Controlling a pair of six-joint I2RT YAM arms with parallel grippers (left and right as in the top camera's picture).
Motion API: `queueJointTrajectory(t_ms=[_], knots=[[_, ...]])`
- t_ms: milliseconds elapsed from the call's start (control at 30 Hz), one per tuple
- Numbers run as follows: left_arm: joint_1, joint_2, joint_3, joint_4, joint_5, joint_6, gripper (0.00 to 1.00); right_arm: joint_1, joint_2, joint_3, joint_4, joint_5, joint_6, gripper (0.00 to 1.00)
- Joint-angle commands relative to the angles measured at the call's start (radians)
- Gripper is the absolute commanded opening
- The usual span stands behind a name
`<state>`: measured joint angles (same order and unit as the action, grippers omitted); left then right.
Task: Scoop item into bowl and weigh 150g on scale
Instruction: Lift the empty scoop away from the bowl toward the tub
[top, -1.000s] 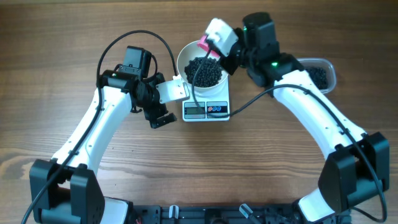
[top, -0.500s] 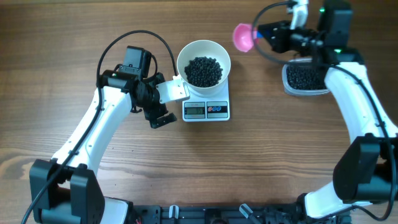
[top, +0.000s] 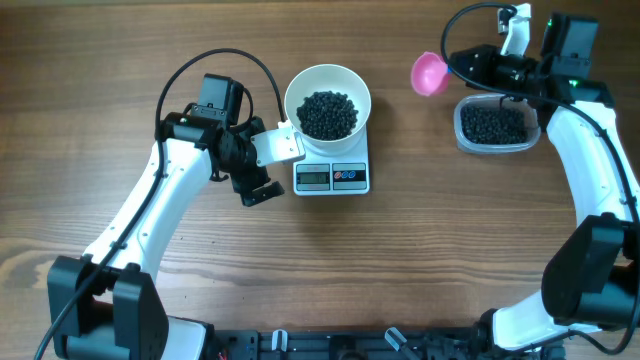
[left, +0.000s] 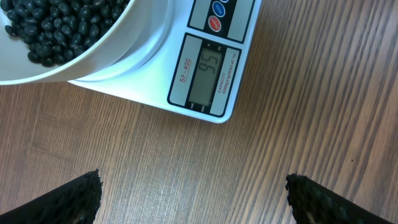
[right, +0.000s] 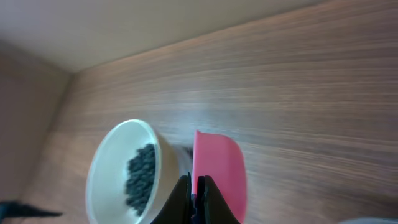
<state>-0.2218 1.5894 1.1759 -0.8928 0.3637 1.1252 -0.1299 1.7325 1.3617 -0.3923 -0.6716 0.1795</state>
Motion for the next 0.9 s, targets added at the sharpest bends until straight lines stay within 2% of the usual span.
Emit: queueJointTrajectory(t_ms=[0, 200, 333, 500, 633, 867], knots=[[-0.005, -0.003, 0.009, 0.0, 0.013, 0.019, 1.0, -0.003, 0.011, 0.004, 0.046, 0.149, -0.023, 0.04], [-0.005, -0.003, 0.009, 0.0, 0.013, 0.019, 1.0, -0.002, 0.018, 0.004, 0.193, 0.148, -0.019, 0.04], [-0.005, -0.003, 0.009, 0.0, 0.013, 0.019, 1.0, -0.002, 0.017, 0.004, 0.182, 0.142, 0.035, 0.04], [-0.005, -0.003, 0.009, 0.0, 0.013, 0.019, 1.0, -0.003, 0.017, 0.004, 0.163, 0.016, 0.065, 0.04], [-0.005, -0.003, 0.009, 0.0, 0.013, 0.019, 1.0, -0.003, 0.017, 0.004, 0.166, -0.117, 0.173, 0.04], [-0.005, -0.003, 0.009, 0.0, 0.013, 0.019, 1.0, -0.003, 0.018, 0.004, 0.168, -0.103, 0.187, 0.04]])
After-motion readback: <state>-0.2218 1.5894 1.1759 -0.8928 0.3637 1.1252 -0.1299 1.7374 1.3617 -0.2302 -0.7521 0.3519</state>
